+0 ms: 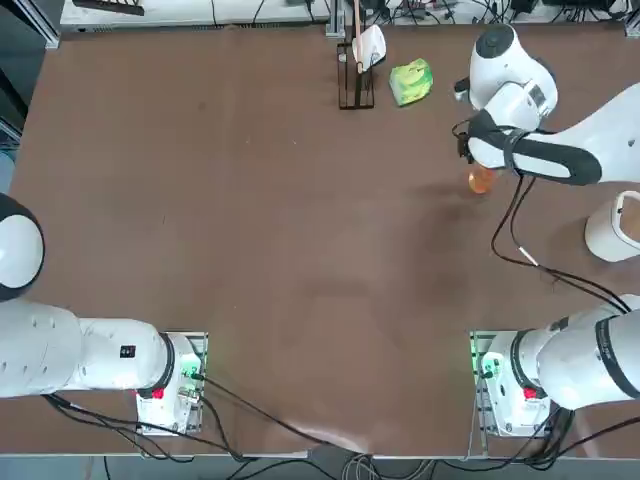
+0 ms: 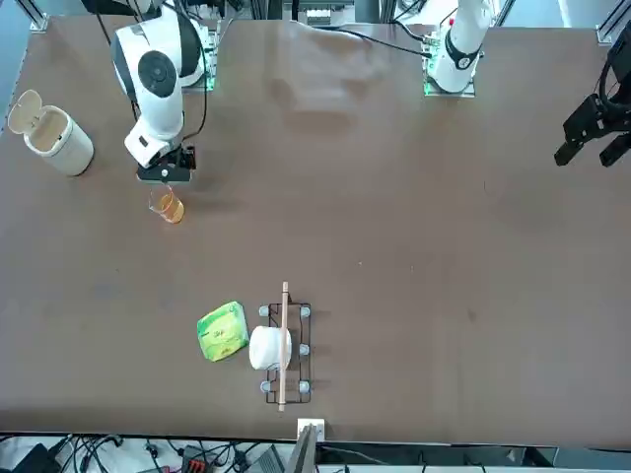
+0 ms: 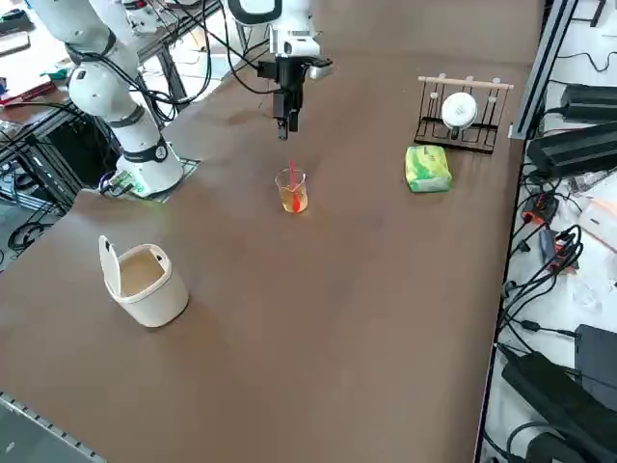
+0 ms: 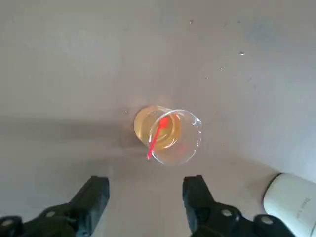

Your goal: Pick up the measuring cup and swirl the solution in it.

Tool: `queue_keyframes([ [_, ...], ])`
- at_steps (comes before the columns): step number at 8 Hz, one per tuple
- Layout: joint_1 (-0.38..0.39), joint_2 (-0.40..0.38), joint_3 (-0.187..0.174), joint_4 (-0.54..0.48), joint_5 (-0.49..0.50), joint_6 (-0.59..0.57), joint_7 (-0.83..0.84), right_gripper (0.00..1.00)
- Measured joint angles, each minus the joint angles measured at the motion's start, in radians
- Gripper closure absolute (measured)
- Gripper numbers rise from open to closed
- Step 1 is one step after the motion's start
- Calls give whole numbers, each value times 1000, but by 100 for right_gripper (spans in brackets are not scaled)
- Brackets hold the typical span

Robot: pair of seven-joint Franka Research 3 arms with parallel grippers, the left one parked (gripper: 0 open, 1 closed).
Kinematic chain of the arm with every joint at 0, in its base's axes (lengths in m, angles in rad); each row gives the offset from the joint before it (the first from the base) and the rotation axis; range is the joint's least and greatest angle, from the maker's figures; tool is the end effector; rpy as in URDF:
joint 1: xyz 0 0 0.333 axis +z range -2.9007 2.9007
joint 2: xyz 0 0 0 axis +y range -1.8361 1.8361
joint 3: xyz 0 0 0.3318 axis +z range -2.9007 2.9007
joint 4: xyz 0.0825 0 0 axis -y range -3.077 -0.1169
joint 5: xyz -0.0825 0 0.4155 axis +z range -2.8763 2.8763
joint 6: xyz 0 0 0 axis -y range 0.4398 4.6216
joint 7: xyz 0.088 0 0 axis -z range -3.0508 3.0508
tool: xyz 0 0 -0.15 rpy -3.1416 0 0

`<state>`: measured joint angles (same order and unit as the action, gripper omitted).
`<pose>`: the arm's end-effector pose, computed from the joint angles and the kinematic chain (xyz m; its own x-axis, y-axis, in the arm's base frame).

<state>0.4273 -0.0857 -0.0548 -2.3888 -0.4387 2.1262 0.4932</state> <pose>0.4626 0.1441 0.2965 0.9896 0.1387 -0.0394 0.1433 -0.9159 0.3749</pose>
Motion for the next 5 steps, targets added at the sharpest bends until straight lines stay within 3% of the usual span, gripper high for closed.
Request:
queue_keyframes([
  [1,-4,4,0,-13,-25,14,5,27],
  [2,-14,11,-1,-21,-45,31,7,31],
  [5,-53,38,-2,-50,-71,114,7,35],
])
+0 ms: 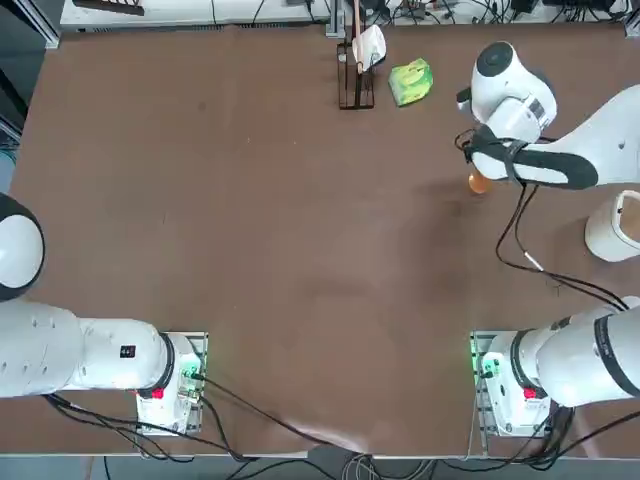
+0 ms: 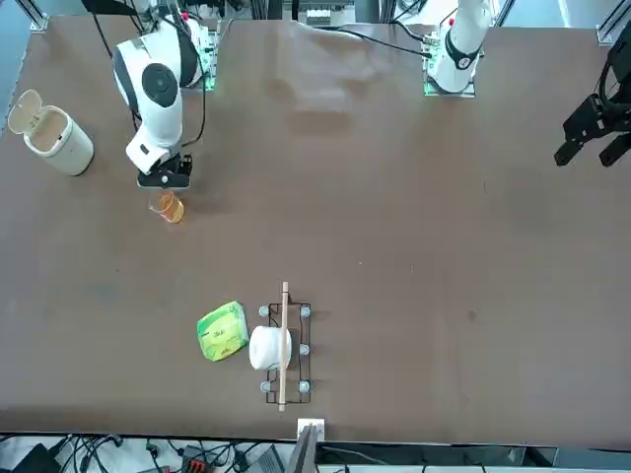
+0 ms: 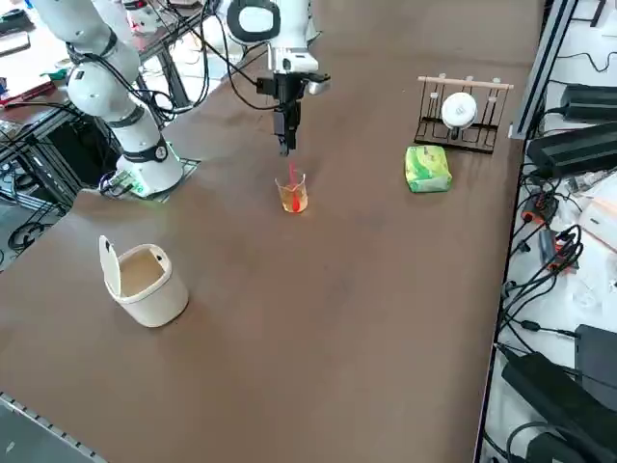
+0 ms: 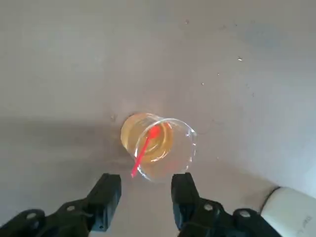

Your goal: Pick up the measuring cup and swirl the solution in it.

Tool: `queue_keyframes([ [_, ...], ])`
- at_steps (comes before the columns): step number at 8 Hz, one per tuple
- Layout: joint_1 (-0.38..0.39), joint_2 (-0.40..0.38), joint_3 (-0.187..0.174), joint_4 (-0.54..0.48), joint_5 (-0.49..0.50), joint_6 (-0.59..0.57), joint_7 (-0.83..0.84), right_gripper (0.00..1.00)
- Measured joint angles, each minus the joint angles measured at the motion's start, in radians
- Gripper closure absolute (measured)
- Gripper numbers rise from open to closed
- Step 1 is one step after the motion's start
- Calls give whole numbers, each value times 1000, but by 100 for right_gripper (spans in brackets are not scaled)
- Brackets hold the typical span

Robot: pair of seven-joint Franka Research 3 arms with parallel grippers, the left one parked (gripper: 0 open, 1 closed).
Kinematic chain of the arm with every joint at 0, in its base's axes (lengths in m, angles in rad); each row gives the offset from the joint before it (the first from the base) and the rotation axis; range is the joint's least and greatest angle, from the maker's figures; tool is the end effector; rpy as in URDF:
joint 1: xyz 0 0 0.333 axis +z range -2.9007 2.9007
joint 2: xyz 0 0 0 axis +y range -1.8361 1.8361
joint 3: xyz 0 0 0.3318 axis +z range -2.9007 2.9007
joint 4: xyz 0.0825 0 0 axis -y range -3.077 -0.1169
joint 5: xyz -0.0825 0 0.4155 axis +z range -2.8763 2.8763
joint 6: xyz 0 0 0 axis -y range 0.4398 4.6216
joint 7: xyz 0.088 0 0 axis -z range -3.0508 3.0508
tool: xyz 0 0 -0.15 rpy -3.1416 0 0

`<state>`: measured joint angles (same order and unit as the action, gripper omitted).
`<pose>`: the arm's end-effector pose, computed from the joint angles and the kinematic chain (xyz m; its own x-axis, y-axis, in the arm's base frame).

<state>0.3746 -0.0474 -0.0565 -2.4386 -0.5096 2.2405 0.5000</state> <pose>0.4661 0.1214 0.2645 0.9863 0.1640 -0.0199 0.1589 -0.9082 0.3873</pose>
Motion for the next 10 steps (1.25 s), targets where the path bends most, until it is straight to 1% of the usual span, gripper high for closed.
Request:
queue_keyframes([
  [2,-7,25,0,-6,-1,34,0,39],
  [3,-7,37,0,-6,-1,42,0,40],
  [9,-7,62,0,-6,-22,48,0,44],
  [10,-7,66,0,-6,-22,48,0,46],
])
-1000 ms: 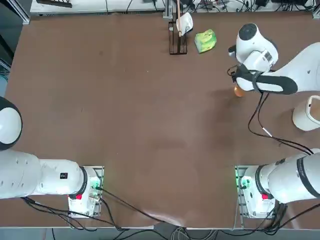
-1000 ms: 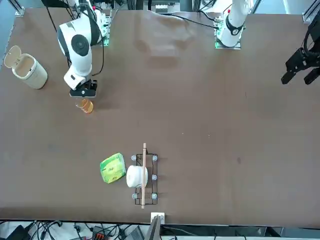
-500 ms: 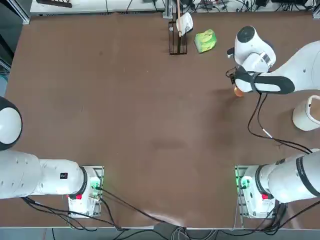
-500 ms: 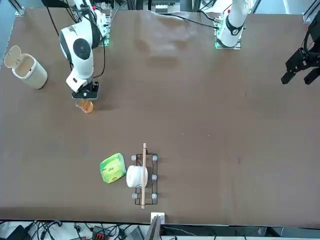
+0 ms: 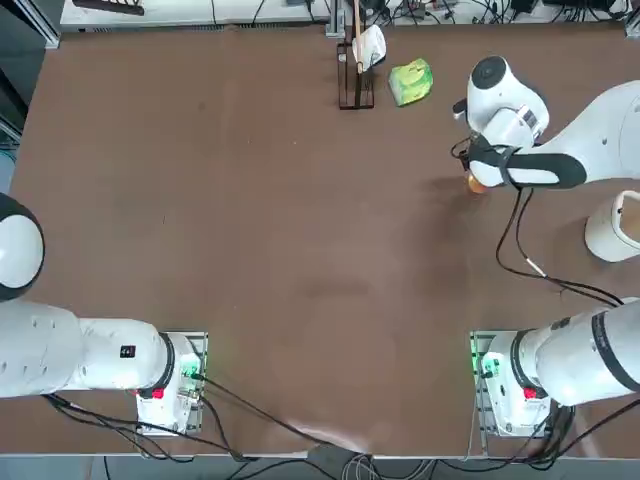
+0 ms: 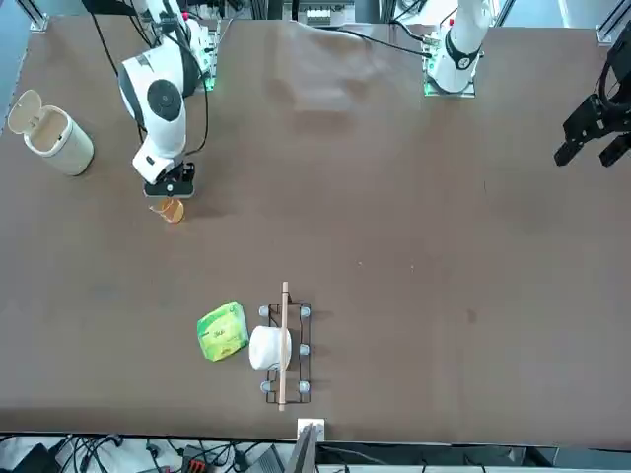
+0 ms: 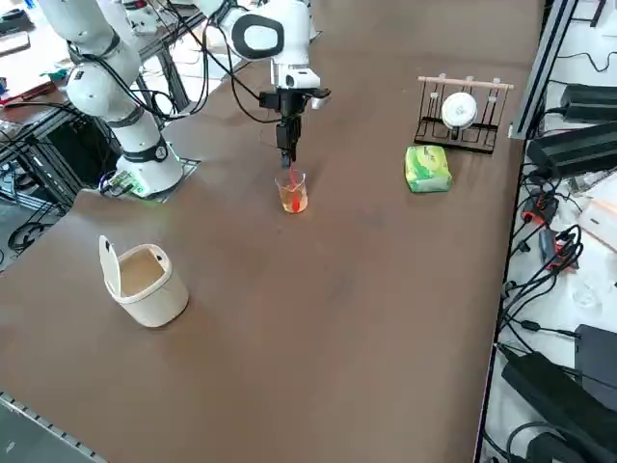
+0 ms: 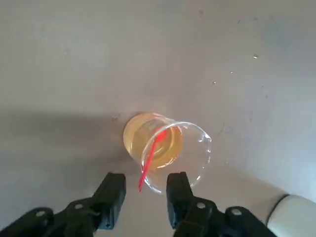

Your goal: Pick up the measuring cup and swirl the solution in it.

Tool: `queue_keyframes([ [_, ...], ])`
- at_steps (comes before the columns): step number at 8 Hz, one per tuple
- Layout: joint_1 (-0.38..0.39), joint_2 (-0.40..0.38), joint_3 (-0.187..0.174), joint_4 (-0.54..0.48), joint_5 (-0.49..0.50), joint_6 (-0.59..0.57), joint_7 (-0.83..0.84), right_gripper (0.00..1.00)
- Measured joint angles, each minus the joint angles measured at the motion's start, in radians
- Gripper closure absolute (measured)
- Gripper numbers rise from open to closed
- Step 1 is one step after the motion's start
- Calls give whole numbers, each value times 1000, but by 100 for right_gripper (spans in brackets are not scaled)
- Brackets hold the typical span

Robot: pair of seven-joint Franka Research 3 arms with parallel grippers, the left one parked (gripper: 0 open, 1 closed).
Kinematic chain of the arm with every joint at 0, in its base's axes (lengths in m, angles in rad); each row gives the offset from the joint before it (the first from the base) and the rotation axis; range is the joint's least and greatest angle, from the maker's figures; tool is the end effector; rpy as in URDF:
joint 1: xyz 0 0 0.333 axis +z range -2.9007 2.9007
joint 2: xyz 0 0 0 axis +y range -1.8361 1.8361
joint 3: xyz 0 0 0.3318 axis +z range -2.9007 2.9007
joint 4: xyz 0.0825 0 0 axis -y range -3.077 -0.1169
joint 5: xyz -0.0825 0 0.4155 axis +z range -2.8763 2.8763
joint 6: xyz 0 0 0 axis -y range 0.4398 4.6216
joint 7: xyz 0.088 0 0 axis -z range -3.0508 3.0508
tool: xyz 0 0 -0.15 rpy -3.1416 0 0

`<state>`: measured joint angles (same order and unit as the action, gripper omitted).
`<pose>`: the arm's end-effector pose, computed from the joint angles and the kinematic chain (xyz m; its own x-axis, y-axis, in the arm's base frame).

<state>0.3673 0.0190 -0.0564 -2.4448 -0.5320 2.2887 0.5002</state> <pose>0.4656 0.1202 0.2330 0.9808 0.1885 -0.0502 0.1930 -0.8999 0.3910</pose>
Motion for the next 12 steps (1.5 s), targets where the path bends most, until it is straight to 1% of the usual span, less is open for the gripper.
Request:
queue_keyframes([
  [3,0,8,0,0,-4,1,0,52],
  [5,0,13,0,0,-5,2,2,64],
  [6,0,14,0,0,-5,2,4,69],
  [8,0,14,0,1,-6,5,6,74],
  [9,0,14,0,1,-6,6,6,74],
  [10,0,14,0,1,-6,6,6,80],
  [12,0,14,0,1,-6,8,6,87],
])
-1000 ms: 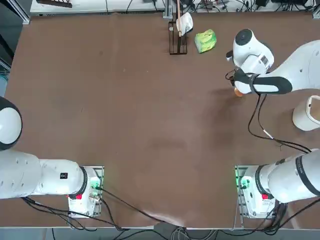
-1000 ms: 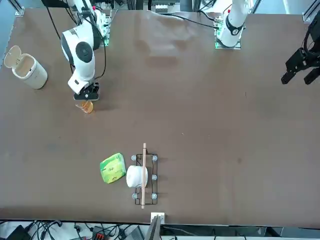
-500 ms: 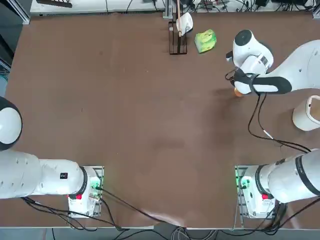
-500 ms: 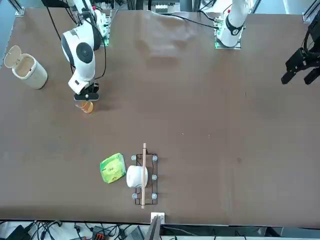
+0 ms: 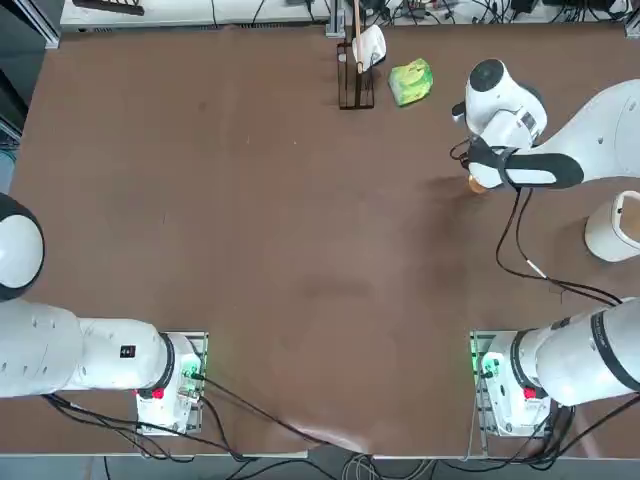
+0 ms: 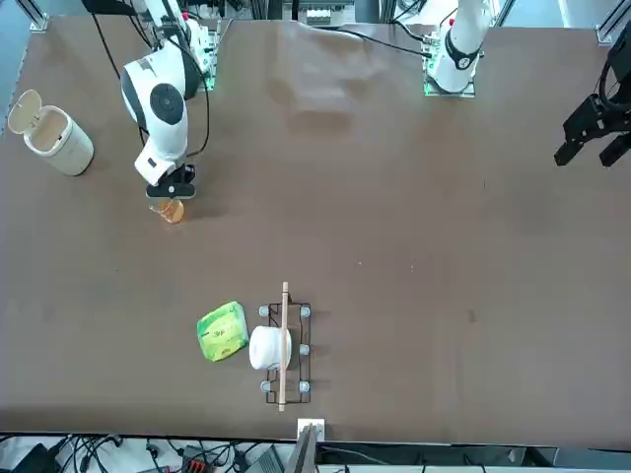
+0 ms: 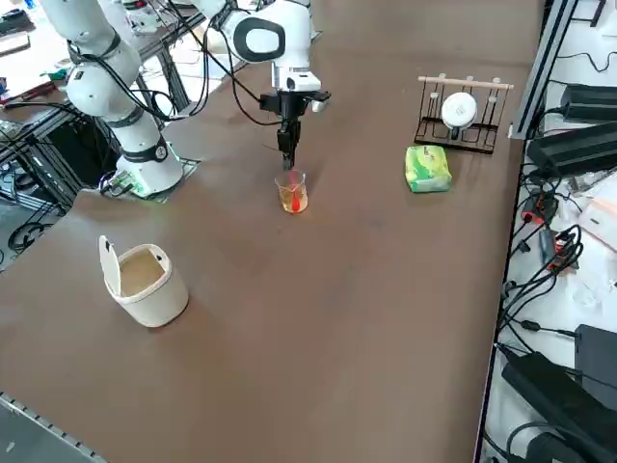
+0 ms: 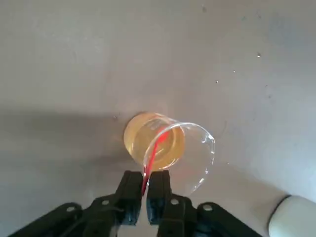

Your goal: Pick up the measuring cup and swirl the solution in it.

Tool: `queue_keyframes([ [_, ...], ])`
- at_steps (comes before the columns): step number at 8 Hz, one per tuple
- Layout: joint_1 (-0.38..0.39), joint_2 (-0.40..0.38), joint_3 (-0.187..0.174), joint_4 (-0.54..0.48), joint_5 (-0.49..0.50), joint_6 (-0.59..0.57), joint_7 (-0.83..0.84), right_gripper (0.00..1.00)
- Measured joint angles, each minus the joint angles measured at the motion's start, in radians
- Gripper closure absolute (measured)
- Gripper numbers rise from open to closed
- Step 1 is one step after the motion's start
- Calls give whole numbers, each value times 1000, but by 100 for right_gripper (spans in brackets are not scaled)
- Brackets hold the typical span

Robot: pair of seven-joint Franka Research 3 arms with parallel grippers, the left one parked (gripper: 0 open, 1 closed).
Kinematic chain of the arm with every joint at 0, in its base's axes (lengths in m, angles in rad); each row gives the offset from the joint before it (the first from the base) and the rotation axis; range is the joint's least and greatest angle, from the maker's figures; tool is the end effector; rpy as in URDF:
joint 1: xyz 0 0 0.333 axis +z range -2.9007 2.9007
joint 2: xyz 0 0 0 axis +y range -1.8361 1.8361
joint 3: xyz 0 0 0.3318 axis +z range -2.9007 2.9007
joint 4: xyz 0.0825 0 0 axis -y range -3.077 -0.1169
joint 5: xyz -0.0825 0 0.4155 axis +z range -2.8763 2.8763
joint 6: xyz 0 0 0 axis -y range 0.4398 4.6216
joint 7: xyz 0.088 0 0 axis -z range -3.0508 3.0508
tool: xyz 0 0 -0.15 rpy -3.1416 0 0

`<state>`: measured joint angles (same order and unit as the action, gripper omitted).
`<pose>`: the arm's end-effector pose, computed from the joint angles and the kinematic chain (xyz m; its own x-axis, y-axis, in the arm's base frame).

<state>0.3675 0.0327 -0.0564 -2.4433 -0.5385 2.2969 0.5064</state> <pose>0.4661 0.1207 0.2276 0.9803 0.1905 -0.0527 0.1957 -0.8984 0.3932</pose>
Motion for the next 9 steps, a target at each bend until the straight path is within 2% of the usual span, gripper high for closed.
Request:
queue_keyframes([
  [2,0,-2,0,4,-3,1,0,96],
  [9,-26,-20,-24,12,4,25,-51,97],
])
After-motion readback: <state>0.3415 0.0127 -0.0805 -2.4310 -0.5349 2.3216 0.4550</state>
